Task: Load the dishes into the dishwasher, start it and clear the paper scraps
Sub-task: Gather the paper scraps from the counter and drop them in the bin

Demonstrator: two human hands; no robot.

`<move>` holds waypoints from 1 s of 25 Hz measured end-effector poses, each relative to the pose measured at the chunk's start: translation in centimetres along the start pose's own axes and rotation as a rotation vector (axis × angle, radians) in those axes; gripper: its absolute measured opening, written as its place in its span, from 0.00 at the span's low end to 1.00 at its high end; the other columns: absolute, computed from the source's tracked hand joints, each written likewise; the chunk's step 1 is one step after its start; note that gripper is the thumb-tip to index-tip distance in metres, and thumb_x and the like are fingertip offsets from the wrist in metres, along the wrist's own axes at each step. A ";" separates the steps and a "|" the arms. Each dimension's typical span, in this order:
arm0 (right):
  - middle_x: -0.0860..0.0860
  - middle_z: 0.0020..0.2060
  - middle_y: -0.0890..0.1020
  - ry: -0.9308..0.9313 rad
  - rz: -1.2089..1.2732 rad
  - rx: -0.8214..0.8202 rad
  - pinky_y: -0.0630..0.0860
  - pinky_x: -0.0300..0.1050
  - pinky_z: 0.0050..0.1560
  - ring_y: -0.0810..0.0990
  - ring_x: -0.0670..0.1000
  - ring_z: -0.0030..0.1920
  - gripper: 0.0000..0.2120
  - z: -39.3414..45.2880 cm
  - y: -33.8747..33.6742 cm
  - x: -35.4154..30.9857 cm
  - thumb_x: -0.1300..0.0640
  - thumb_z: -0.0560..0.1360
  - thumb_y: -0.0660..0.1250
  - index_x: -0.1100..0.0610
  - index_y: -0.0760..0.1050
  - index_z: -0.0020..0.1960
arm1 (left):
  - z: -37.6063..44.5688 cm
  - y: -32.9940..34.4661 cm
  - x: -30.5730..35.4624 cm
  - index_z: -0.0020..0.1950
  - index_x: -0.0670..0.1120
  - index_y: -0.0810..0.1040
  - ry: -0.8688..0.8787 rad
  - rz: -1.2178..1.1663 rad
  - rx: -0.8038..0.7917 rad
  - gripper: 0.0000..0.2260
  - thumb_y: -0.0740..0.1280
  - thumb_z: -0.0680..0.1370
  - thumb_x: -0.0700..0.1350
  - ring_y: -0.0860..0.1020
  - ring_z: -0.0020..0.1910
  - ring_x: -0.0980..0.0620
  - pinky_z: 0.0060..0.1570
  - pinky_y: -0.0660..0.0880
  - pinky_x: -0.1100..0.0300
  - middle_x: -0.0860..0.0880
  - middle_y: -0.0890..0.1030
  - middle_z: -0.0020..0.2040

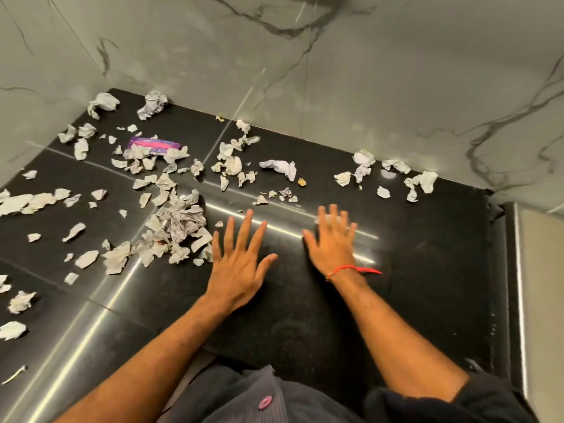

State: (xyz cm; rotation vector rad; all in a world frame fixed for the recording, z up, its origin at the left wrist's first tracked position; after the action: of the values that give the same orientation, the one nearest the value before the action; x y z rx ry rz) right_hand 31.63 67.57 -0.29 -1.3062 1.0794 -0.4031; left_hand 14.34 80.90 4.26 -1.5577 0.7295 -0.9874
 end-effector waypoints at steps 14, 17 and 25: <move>0.52 0.70 0.72 0.230 0.898 0.034 0.72 0.46 0.69 0.76 0.48 0.67 0.26 2.3 -1.0 2.3 0.71 0.79 0.58 0.58 0.63 0.75 | 17.1 1.9 7.9 0.83 0.55 0.46 0.208 -0.024 -0.151 0.32 0.48 0.82 0.66 0.38 0.81 0.42 0.77 0.43 0.37 0.49 0.36 0.82; 0.51 0.68 0.76 0.246 0.824 0.029 0.71 0.43 0.69 0.76 0.45 0.66 0.24 2.4 -1.4 1.9 0.69 0.78 0.59 0.58 0.67 0.73 | 18.2 3.7 5.6 0.83 0.52 0.41 0.175 0.089 -0.251 0.36 0.45 0.80 0.70 0.37 0.80 0.42 0.77 0.41 0.35 0.48 0.38 0.82; 0.55 0.60 0.78 0.139 0.328 0.368 0.73 0.53 0.64 0.78 0.54 0.55 0.18 6.8 -11.4 8.0 0.54 0.77 0.66 0.54 0.76 0.66 | 11.2 1.3 -10.3 0.83 0.53 0.45 0.050 0.221 -0.145 0.41 0.38 0.76 0.75 0.48 0.81 0.39 0.76 0.40 0.34 0.46 0.49 0.83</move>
State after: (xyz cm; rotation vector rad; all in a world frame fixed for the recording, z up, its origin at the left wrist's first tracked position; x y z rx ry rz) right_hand 44.66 62.13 6.07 -0.7690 1.2446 -0.4252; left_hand 19.51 94.64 0.26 -1.5415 1.0050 -0.8265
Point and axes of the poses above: each hand's wrist, its own z-axis towards the middle knuckle, its own y-axis out of the palm, x = y × z, the point moved 9 cm from there along z, towards the middle knuckle
